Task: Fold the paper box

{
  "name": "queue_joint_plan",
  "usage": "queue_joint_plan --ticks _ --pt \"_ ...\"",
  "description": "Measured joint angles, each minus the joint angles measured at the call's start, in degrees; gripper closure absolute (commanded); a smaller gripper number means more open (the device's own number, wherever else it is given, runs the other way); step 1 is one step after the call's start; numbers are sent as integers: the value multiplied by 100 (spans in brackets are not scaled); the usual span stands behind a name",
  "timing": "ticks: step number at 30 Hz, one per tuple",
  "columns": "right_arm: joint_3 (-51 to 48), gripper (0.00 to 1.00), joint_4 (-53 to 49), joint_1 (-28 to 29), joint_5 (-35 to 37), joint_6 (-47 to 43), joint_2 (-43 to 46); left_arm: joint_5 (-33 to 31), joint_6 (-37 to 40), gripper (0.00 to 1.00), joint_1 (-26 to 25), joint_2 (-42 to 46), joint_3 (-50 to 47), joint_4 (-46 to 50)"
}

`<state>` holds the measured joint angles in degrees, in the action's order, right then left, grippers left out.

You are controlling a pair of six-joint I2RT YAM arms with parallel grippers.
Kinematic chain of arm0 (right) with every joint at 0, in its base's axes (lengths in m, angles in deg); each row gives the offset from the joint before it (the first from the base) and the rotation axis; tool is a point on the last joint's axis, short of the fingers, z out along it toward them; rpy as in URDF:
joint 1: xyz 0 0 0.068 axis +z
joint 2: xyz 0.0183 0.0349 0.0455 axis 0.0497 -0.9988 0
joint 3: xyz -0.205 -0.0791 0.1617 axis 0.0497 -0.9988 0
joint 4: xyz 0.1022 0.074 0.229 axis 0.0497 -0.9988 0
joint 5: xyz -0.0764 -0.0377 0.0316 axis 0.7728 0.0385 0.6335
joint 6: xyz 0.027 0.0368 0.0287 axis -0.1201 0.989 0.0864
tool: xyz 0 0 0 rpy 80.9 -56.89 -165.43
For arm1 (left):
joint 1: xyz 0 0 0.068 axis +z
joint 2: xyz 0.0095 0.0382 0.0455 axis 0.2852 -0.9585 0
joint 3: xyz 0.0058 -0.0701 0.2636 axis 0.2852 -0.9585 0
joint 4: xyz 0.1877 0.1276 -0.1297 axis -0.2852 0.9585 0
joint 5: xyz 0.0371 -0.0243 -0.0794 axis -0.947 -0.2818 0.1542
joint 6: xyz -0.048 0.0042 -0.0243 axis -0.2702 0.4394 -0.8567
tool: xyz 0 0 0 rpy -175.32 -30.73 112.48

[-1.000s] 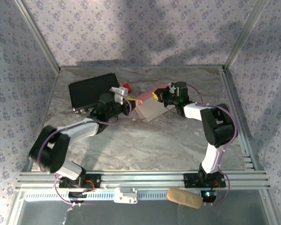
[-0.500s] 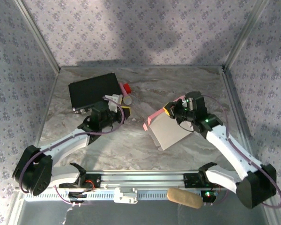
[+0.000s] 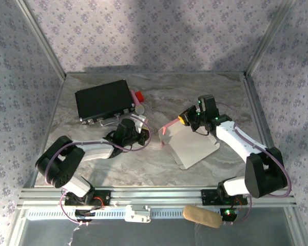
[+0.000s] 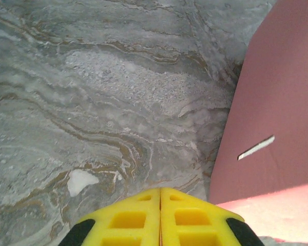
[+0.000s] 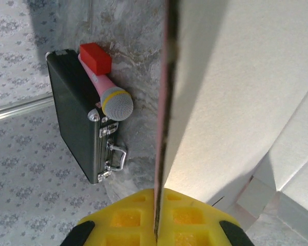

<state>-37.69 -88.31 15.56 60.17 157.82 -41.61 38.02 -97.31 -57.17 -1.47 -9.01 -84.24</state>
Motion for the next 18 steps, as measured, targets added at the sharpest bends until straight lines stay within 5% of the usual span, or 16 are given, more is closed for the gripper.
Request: queue_joint_plan --ticks 18 --pt "46 100 866 -319 -457 -61 -570 221 385 94 -616 -1132 205 -1504"
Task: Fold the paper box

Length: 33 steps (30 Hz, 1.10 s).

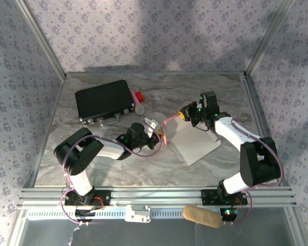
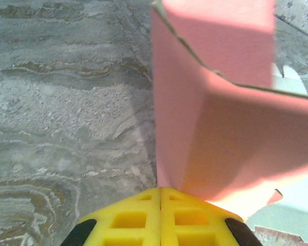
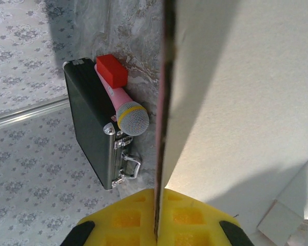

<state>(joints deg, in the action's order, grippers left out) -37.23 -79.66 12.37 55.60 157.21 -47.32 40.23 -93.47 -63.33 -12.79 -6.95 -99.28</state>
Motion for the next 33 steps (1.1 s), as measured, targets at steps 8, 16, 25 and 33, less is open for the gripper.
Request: queue_joint_plan --ticks 8,16,25,33 --pt "-55 100 173 -55 -105 -2 -31 -166 66 94 -216 -190 101 -396" --pt "-72 100 243 -157 -142 0 -31 -229 61 91 -249 -365 216 -610" --pt "-125 100 380 -160 -142 -2 -31 -295 31 85 -278 -566 273 -839" --pt "-608 100 1154 -179 -146 15 -31 -337 -9 84 -330 -599 273 -874"
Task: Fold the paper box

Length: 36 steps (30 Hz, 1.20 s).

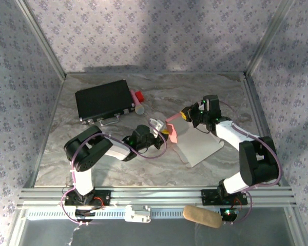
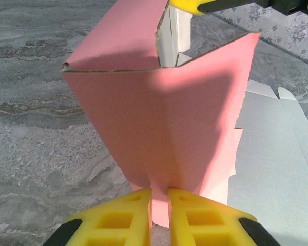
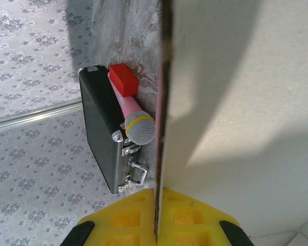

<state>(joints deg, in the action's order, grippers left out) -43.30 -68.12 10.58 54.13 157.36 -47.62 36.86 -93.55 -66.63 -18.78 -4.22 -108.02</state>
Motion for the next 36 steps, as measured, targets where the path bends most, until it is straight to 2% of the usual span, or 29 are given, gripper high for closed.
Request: queue_joint_plan --ticks 6,30,36 --pt "-282 100 551 -57 -81 76 2 -85 -42 82 -50 -35 2 -44" --pt "-295 100 741 -157 -256 111 90 -170 -306 84 -149 44 -24 -315" --pt "-516 100 1185 -173 -313 140 90 -195 -304 83 -195 44 -24 -308"
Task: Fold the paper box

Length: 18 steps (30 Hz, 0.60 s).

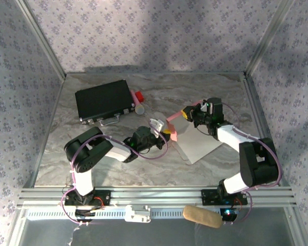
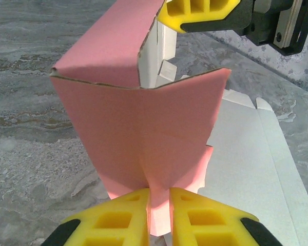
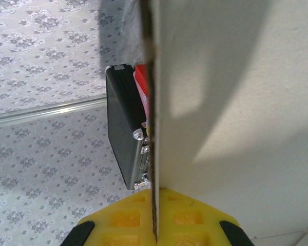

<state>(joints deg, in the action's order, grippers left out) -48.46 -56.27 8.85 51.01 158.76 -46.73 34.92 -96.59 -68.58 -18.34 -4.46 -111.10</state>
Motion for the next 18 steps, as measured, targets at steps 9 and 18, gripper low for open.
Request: queue_joint_plan --ticks 9,18 --pt "-682 100 1139 -184 -212 166 61 -120 0 81 -162 -2 0 -13" --pt "-828 100 1639 -295 -358 195 63 -170 0 81 -245 -15 7 -212"
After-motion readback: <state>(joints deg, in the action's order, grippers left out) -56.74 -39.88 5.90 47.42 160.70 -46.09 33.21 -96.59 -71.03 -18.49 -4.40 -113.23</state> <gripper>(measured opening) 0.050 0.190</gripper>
